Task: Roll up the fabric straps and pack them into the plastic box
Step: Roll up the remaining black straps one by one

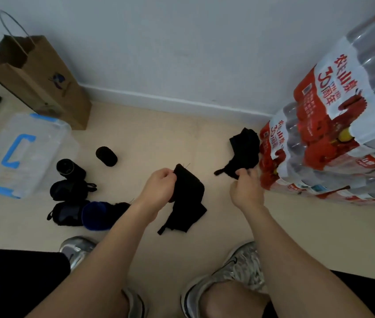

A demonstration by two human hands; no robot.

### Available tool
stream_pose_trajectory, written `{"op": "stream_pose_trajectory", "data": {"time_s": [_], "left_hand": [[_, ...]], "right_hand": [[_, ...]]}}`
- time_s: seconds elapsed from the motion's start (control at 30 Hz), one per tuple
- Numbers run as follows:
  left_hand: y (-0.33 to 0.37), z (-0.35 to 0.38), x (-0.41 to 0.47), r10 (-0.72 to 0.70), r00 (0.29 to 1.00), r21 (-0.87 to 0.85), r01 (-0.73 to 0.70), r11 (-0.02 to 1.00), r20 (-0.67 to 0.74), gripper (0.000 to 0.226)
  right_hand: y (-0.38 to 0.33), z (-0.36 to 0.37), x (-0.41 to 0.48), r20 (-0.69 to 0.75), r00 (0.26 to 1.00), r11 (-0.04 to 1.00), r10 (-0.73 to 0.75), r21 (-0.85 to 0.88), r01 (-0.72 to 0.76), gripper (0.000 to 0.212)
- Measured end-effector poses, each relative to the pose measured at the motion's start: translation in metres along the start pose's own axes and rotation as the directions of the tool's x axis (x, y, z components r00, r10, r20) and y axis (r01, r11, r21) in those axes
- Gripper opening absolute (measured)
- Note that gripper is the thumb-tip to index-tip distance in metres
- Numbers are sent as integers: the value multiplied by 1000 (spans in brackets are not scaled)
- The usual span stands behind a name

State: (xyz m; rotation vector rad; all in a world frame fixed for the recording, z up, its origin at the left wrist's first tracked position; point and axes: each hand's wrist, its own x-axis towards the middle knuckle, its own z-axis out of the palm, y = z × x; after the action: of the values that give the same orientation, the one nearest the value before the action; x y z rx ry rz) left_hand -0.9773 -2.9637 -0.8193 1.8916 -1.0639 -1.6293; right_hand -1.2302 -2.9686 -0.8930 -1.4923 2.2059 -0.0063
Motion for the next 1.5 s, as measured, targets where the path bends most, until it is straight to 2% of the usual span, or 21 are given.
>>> {"op": "stream_pose_trajectory", "data": {"time_s": [0.07, 0.2, 0.33, 0.47, 0.53, 0.63, 0.67, 0.73, 0.77, 0.83, 0.9, 0.97, 1.03, 1.1, 1.2, 1.23, 1.27, 1.33, 1.37, 1.43, 1.5], "left_hand": [[-2, 0, 8, -4, 999, -29, 3, 1000, -49, 23], [-4, -5, 20, 6, 995, -24, -8, 1000, -96, 34], [0, 2, 22, 14, 999, -25, -15, 1000, -37, 25], [-1, 9, 20, 33, 999, -18, -33, 999, 17, 23], [1, 11, 20, 35, 999, -16, -36, 999, -9, 25], [8, 13, 19, 61, 997, -31, -63, 998, -48, 31], [10, 13, 19, 78, 996, -26, -80, 996, -52, 32], [15, 12, 16, 124, 991, -12, -125, 992, -49, 37], [18, 11, 15, 146, 988, 6, -146, 989, -58, 38], [26, 9, 8, 214, 971, 106, -204, 973, -101, 26], [36, 7, 0, 292, 950, 221, -263, 939, -110, 16], [47, 4, -11, 347, 936, 299, -314, 901, -61, 28], [58, 1, -20, 366, 931, 318, -340, 885, -23, 32], [70, -4, -34, 356, 934, 221, -342, 914, -26, 32], [84, -7, -52, 290, 957, -6, -290, 957, -30, 22], [88, -10, -59, 247, 968, -108, -250, 962, -38, 20], [91, -12, -64, 197, 980, -248, -199, 948, -33, 27], [91, -16, -72, 159, 987, -518, -120, 847, 31, 48], [91, -17, -76, 178, 982, -598, -105, 795, 64, 53], [89, -20, -85, 211, 975, -665, -110, 739, 74, 54], [87, -23, -95, 193, 980, -650, -112, 752, 55, 41]], "right_hand": [[5, 6, 12, -71, 997, 999, -41, -3, 41, 52], [4, 8, 38, -111, 994, 959, 23, 285, 10, 64], [5, 12, 56, -34, 997, 917, 71, 395, -52, 85], [5, 15, 64, -56, 990, 868, 127, 490, -84, 109], [2, 12, 65, -24, 982, 831, 186, 538, -144, 91], [-11, 3, 60, 22, 970, 795, 241, 569, -210, 22], [-17, -2, 56, 5, 973, 806, 229, 559, -193, 6], [-29, -12, 48, -81, 983, 843, 164, 529, -97, 24], [-35, -18, 44, -107, 985, 848, 132, 528, -57, 28], [-49, -38, 33, -134, 988, 828, 73, 560, 15, 27], [-63, -62, 24, -130, 991, 745, 35, 664, 61, 21], [-78, -90, 11, -84, 996, 655, 10, 754, 57, 10], [-93, -119, -2, -26, 998, 607, -57, 793, 56, 9], [-108, -150, -25, 17, 987, 578, -161, 812, 80, 7], [-122, -186, -60, 71, 940, 504, -333, 856, 114, 52], [-125, -195, -71, 96, 919, 488, -384, 866, 113, 63], [-125, -202, -82, 125, 891, 476, -436, 872, 111, 67], [-122, -211, -102, 200, 836, 485, -511, 870, 88, 67], [-116, -210, -110, 242, 817, 484, -524, 874, 51, 65], [-98, -204, -122, 353, 772, 493, -528, 868, -59, 60], [-77, -196, -132, 512, 674, 606, -533, 787, -118, 49]]}}
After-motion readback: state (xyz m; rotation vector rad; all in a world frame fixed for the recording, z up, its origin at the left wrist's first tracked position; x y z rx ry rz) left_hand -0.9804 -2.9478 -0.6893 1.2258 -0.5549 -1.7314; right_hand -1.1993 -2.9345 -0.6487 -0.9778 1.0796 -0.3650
